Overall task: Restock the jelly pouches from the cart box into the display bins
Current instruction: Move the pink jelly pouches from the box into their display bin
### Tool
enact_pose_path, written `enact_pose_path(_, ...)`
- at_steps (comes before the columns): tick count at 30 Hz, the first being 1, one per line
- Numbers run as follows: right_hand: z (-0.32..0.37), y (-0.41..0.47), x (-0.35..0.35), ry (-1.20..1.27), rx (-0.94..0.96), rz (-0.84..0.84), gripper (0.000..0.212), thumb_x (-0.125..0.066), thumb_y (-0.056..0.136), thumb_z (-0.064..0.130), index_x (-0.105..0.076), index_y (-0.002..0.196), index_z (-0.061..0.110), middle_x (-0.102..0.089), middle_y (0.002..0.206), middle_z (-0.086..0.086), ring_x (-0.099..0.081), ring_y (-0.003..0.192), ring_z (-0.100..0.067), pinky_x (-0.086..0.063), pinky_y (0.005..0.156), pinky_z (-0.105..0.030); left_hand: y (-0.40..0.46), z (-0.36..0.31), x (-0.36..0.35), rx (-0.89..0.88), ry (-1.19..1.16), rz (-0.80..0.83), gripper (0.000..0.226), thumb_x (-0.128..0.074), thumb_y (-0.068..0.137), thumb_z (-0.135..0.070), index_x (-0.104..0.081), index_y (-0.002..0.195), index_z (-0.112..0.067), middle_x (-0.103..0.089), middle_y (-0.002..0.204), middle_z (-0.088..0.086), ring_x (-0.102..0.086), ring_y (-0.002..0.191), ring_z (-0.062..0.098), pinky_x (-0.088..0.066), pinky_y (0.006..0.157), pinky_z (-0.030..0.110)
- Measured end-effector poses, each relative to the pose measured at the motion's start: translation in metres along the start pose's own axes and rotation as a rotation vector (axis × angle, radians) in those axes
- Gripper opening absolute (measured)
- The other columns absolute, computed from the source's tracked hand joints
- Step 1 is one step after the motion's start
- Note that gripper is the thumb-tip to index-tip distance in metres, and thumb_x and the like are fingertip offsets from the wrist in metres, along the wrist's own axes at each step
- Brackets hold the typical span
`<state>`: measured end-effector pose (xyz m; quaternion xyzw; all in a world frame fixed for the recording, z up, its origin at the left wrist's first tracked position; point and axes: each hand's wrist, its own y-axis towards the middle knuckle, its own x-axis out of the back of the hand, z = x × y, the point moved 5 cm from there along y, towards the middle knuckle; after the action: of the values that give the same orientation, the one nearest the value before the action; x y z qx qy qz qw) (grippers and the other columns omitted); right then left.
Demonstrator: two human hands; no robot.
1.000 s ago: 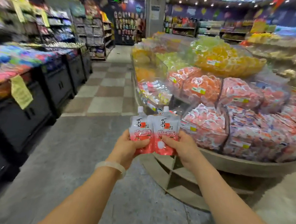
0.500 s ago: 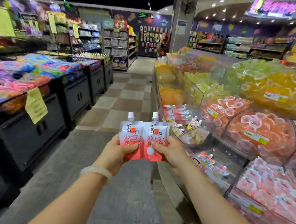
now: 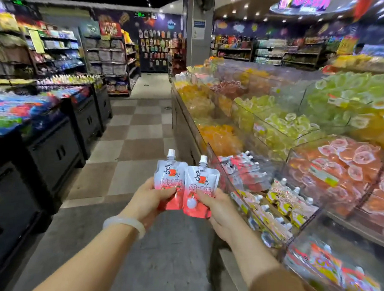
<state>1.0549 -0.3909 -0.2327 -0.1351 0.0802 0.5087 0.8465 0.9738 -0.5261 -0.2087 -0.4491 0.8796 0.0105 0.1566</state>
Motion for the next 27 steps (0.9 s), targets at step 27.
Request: enact_pose_path(27, 0.062, 0.316, 0.179, 0.072, 0.109, -0.873, 0.012, -0.061, 0.087, 0.0, -0.063, 0.098, 0.004, -0.068, 0.079, -0.009, -0.065, 0.06, -0.015, -0.052, 0.054, -0.026, 0.461, 0.016, -0.155, 0.152, 0.399, 0.531, 0.02, -0.062, 0.086, 0.002, -0.063, 0.1, -0.013, -0.066, 0.074, 0.001, -0.061, 0.062, 0.014, -0.052, 0.06, 0.029)
